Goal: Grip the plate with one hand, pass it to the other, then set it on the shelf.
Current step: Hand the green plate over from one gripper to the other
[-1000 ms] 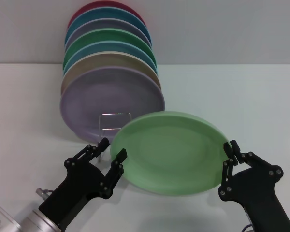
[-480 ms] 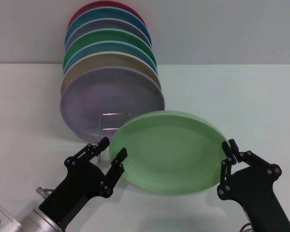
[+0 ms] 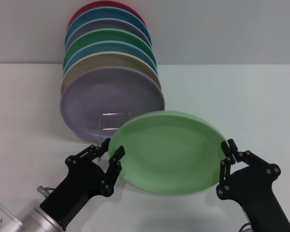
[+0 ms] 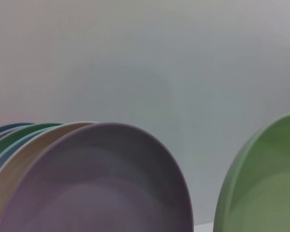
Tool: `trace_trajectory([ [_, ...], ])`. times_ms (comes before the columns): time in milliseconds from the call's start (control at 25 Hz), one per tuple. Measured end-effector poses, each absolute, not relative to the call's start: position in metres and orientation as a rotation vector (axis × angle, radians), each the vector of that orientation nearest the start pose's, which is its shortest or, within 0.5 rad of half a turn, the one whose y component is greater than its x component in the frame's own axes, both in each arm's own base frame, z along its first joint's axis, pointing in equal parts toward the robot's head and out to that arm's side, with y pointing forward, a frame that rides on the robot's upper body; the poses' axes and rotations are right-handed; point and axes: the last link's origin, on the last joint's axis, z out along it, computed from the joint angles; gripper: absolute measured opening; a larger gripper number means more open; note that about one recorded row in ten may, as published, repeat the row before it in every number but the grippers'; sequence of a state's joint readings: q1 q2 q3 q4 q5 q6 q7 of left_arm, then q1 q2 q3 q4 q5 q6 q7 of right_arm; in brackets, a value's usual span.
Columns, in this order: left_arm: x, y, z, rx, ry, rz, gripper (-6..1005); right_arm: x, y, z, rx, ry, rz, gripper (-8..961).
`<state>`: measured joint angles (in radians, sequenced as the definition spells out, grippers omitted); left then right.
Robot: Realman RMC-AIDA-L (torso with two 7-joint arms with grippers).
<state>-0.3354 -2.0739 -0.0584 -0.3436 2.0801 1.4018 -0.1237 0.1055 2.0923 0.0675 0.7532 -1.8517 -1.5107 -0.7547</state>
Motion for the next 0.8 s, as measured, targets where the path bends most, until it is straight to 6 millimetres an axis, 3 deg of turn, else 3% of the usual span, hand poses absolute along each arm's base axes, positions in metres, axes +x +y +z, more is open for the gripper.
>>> trace_trajectory([
  [400, -0.2680, 0.2361, -0.0989, -2.093, -0.420, -0.977, 291, 0.2351, 0.1765, -0.0993, -1.683, 0.162, 0.635, 20],
  [800, -0.2681, 0.2369, -0.0986, -2.093, -0.410, -0.972, 269, 0.2348, 0.1778, -0.0991, -1.682, 0.161, 0.636, 19],
])
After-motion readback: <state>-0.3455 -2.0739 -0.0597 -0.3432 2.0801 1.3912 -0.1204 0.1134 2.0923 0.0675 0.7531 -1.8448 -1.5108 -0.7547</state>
